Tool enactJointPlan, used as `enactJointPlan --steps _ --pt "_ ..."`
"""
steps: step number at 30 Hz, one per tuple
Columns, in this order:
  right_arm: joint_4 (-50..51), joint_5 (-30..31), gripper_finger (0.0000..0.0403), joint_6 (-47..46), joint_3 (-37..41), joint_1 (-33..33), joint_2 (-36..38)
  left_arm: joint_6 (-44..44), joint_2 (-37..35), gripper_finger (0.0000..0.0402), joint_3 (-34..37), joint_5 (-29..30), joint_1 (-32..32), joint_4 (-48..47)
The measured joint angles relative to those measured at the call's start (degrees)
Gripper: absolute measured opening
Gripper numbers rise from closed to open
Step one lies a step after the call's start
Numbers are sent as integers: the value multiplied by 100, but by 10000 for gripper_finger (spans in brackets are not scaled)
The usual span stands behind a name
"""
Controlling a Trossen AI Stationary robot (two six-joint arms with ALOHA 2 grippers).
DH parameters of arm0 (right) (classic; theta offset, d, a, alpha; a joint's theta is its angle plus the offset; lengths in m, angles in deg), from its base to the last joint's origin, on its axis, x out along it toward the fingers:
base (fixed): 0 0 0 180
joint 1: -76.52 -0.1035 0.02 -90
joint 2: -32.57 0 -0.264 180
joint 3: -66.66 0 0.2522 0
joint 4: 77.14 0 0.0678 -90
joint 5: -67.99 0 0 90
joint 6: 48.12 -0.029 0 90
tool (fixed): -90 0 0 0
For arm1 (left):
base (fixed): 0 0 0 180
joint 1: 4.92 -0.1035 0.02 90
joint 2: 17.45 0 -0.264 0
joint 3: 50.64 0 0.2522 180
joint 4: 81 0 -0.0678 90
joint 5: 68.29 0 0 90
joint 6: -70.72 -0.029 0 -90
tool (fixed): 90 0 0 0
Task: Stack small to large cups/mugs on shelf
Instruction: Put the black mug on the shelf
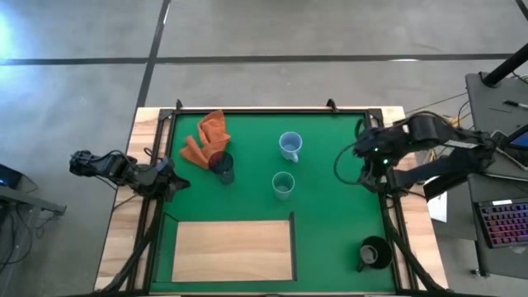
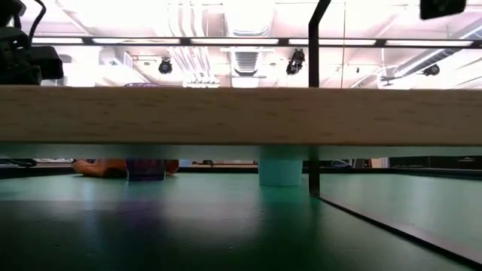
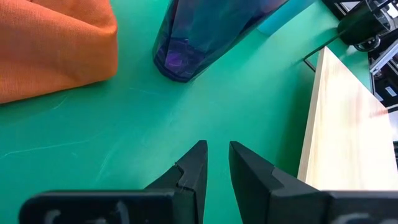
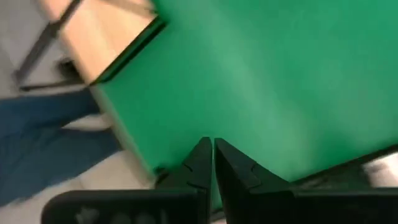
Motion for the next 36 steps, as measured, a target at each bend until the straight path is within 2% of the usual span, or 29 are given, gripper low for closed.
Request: enactJointPlan --steps 4,10,14,17,20,22,25,27,29,31,36 --pt "169 -53 13 -1186 -58 -1068 -199 2 8 52 0 0 1 -2" --pt "230 -149 13 -4212 232 -3197 -191 2 6 52 0 7 1 13" --pt "238 209 13 -6240 480 -4430 -380 2 2 52 0 4 -1 0" --pt "195 650 13 -7720 595 -4922 -571 2 2 52 0 2 1 -1" --pt "162 1184 13 -8632 595 -5056 -765 2 2 52 0 4 0 -1" --pt "152 1488 13 -8786 580 -5057 -900 1 2 52 0 4 1 -1" --pt "58 1495 13 -8279 600 -5041 -1168 2 2 52 0 4 1 -1" --pt "-26 1245 13 -7745 644 -5020 -1337 2 2 52 0 3 1 -1" --pt "-32 863 13 -7672 719 -5014 -1444 2 2 52 0 4 1 -1" --pt "-184 744 16 -7779 830 -4988 -1517 2 2 52 0 2 0 -3" --pt "-1137 814 65 -7821 1422 -4977 -1466 1 2 52 0 2 0 -1"
